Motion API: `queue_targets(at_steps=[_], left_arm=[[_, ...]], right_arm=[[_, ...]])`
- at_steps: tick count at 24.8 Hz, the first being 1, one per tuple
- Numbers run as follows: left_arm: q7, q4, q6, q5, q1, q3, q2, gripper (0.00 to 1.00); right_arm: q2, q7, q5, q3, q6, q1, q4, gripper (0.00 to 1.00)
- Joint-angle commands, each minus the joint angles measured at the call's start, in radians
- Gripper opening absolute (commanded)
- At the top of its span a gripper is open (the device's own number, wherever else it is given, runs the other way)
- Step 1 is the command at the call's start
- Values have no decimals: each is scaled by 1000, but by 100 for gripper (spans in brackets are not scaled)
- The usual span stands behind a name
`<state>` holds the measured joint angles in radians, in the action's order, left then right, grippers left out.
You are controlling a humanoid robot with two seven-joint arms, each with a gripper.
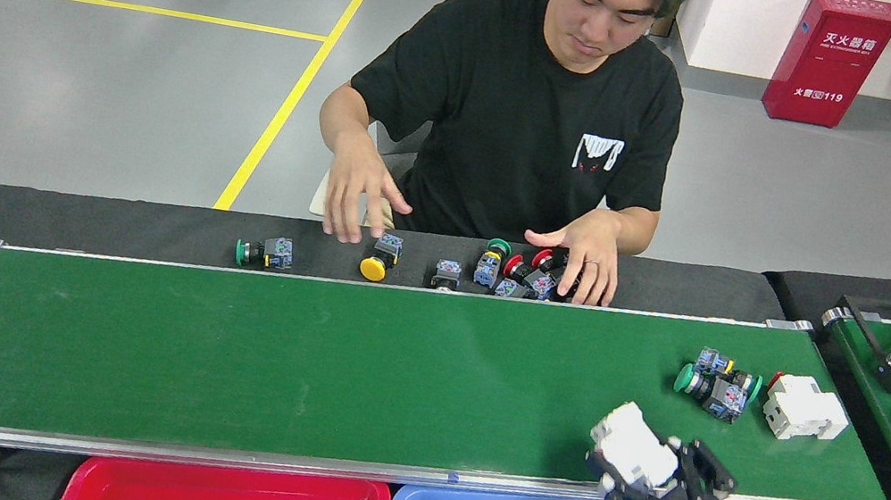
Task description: Pick switch part from conveyor to tray
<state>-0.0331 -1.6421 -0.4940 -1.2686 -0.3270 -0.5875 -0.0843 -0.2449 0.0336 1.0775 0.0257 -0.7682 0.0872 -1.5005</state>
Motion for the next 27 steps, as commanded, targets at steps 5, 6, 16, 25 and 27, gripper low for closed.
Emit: queue_targets(at_steps=[5,6,16,25,27], left_arm=[[-16,-19,78,-54,2,-20,-17,100],[-16,-22,77,-60,2,-21,-17,100],[-16,-25,-32,-57,-30,-28,-14,100],[-16,-24,-32,-57,-38,-40,-14,100],[-16,-22,-32,-57,-37,-40,-15,100]], right_arm=[[55,3,-5,56,-17,-20,-32,100],[67,6,-4,62,-17,-20,-34,100],[110,-158,105,-101,722,-9,-73,94],[78,-152,104,-171,800,20,-80,94],[78,-118,104,-171,805,5,-80,94]])
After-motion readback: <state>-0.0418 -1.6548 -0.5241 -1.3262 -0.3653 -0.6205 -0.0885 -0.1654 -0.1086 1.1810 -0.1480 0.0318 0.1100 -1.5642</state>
